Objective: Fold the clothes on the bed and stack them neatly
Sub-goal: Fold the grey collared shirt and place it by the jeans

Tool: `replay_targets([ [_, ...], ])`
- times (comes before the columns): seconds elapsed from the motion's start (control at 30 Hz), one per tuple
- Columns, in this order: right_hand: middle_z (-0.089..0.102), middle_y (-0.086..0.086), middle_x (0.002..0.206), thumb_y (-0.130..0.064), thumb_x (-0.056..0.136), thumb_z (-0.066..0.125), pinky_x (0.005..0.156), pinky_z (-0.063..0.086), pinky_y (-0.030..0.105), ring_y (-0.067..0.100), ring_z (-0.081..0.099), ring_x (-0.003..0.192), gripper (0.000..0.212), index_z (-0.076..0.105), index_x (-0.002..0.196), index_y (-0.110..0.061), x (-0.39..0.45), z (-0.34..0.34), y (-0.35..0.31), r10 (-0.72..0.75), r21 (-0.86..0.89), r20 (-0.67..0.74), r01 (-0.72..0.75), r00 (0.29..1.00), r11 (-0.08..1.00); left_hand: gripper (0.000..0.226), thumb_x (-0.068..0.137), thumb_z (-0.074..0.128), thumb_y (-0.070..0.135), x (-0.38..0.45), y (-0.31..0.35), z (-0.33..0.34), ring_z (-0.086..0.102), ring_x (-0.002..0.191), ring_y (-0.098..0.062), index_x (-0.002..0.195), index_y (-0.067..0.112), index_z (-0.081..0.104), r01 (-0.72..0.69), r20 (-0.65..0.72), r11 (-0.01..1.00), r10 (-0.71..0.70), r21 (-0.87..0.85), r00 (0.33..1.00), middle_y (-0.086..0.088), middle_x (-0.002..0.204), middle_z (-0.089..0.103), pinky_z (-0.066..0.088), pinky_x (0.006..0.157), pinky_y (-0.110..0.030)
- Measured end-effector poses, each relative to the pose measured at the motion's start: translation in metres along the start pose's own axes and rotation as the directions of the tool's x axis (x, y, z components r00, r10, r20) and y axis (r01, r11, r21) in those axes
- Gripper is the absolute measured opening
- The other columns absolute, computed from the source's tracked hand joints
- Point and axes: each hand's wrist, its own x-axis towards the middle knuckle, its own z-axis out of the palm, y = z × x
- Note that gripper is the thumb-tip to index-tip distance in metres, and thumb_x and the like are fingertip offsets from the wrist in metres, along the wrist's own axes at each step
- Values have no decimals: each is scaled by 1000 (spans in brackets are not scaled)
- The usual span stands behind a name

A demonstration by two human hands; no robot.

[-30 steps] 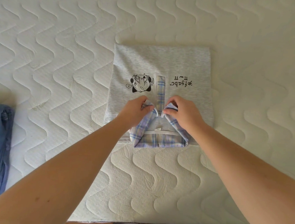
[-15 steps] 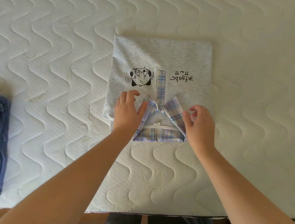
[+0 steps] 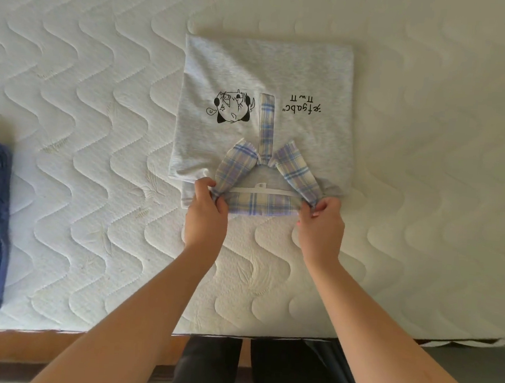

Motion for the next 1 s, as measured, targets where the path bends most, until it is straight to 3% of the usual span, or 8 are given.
replay_targets([
  [0.1,55,-4,66,-18,94,59,52,38,15,15,55,61,18,46,83,-15,-7,-5,8,-59,-61,10,60,998,996,27,100,48,12,1,-5,-4,53,74,-14,124,23,45,-131,-16,991,132,17,991,10,106,49,39,59,-26],
  [0.27,58,-7,80,-25,91,66,64,38,26,13,54,73,16,53,94,-16,1,-7,15,-4,-154,213,38,977,987,32,94,62,24,6,-14,-7,57,101,-32,124,16,51,-129,136,965,100,229,986,-8,124,44,49,80,-44],
  [0.4,63,-3,86,-30,88,63,64,49,29,19,65,79,21,52,100,-16,1,-9,15,204,19,181,-211,962,977,45,93,56,50,6,-17,-18,53,109,-29,127,21,45,-159,-75,968,176,193,982,-9,126,48,45,94,-47],
  [0.47,68,5,92,-34,89,62,73,54,37,20,68,78,29,56,102,-8,-2,-7,14,330,184,159,-356,931,916,48,95,49,53,15,-23,-24,48,120,-30,132,22,40,-44,-136,993,59,113,989,-10,134,43,42,99,-48],
  [0.57,70,6,78,-36,92,66,68,54,27,13,65,65,32,62,78,-8,1,-2,7,529,491,217,-560,821,667,60,91,55,56,41,-27,-30,49,118,-26,136,21,37,320,-80,924,-342,-208,936,-3,133,43,44,91,-40],
  [0.63,69,2,77,-42,88,70,73,55,24,9,64,67,31,64,77,-13,3,2,0,603,527,278,-644,747,555,65,83,65,59,55,-25,-32,55,107,-22,130,17,47,459,12,833,-479,-309,878,1,122,51,46,82,-35],
  [0.83,65,4,82,-36,87,73,78,55,27,9,59,69,27,63,89,-11,9,12,-8,638,526,325,-694,698,492,36,81,74,48,71,-34,-39,60,77,-22,81,13,67,456,141,861,-435,-225,889,-1,80,63,52,69,-33],
  [1.0,66,8,95,-27,92,68,77,60,32,18,67,84,30,61,108,-2,13,21,-16,595,607,279,-619,754,498,20,88,70,32,61,-34,-34,68,90,-20,92,12,66,433,208,789,-379,-437,902,-4,96,68,59,74,-32],
])
